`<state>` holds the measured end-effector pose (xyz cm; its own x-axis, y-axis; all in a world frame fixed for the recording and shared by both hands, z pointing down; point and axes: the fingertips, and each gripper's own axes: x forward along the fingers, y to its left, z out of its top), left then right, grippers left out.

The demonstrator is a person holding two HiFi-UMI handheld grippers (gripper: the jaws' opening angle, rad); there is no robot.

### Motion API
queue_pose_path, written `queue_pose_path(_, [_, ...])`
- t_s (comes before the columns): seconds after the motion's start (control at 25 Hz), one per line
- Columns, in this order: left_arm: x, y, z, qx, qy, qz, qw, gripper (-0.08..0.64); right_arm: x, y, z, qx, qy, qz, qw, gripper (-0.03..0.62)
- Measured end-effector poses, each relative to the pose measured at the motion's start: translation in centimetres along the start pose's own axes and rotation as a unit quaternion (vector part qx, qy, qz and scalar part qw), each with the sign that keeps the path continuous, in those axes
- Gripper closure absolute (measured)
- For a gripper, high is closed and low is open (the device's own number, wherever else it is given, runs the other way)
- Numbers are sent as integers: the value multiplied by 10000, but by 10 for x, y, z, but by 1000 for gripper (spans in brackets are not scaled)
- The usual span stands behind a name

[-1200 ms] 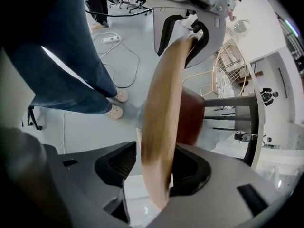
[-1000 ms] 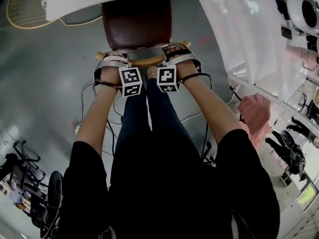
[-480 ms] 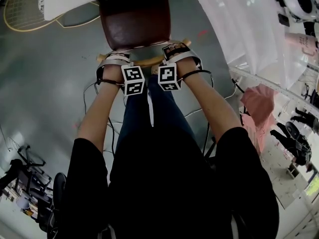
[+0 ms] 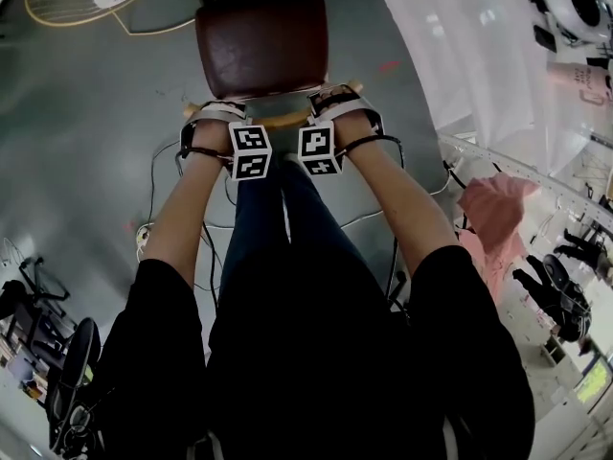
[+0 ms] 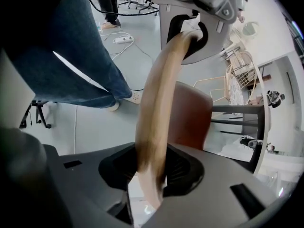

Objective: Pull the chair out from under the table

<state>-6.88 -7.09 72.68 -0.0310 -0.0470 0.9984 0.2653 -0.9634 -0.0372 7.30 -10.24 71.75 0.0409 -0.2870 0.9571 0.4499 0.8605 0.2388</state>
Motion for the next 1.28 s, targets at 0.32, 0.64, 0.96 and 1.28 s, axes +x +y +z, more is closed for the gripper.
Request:
queue_pose_path(0.32, [-5,-68,29,-219,33,-215,9995,432,-20,61,20,-225,-197,21,9996,460])
queue_pose_path(0.64, [-6,-109,50,-281,-57,-295,9992,432,-29,102,30,-306,-211,88,9993,460])
queue_pose_path(0.96, [-13,-151,58,-174,-171,-327,9992,434,-44,139,52,-200,-124,189,9995,460])
queue_pose_path(1.28, [-20,-222,72,23,-368,-383,9986,432,-67,203,87,-19,100,415,9991,460])
